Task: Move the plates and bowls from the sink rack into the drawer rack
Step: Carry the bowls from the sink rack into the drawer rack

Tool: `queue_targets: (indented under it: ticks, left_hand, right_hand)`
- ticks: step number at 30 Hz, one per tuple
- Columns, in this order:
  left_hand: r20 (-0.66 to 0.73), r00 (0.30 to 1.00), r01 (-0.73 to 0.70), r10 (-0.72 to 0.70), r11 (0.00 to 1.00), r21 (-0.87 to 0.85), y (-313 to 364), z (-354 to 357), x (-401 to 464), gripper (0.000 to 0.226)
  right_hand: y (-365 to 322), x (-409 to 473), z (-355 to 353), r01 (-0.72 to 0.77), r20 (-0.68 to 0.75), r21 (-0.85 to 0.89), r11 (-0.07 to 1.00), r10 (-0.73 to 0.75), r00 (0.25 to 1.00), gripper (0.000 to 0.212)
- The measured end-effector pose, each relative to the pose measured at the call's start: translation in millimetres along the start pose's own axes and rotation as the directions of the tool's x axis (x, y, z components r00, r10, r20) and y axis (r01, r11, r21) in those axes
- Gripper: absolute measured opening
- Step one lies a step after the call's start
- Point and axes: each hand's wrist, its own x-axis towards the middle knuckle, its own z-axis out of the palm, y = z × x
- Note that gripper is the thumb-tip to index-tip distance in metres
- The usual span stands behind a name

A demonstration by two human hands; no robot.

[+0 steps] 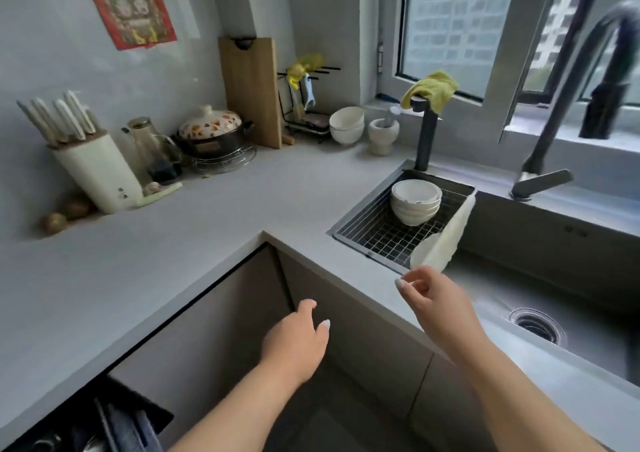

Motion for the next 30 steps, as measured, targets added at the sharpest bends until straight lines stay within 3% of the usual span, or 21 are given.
queue_targets:
  ticks: [10, 14, 21, 25, 30]
  left_hand:
    - [0.03, 0.987, -0.158, 0.156, 0.984, 0.086, 59, 29, 82, 0.049]
    - [0.131, 0.977, -0.189, 0.168, 0.968, 0.164, 73, 44, 125, 0.065]
    - [0.228, 0.962, -0.218, 0.152, 0.927, 0.304, 60, 56, 209, 0.078]
    - [0.199, 0.946, -0.31, 0.255, 0.893, 0.328, 54, 60, 238, 0.078]
    - [0.18, 0.935, -0.353, 0.307, 0.868, 0.349, 53, 59, 260, 0.077]
  right_hand:
    - [49, 44, -43, -0.162, -0.102, -0.085, 0.983, 0.153, 0.983, 0.019]
    - [60, 73, -48, -0.189, -0.124, -0.089, 0.978, 0.178, 0.976, 0.017]
    - [60, 151, -26, -0.261, -0.099, -0.123, 0.957, 0.25, 0.963, 0.021]
    - [59, 204, -8, -0.291, -0.068, -0.101, 0.951, 0.285, 0.956, 0.023]
    - [68, 277, 16, -0.321, -0.039, -0.15, 0.935, 0.319, 0.947, 0.04]
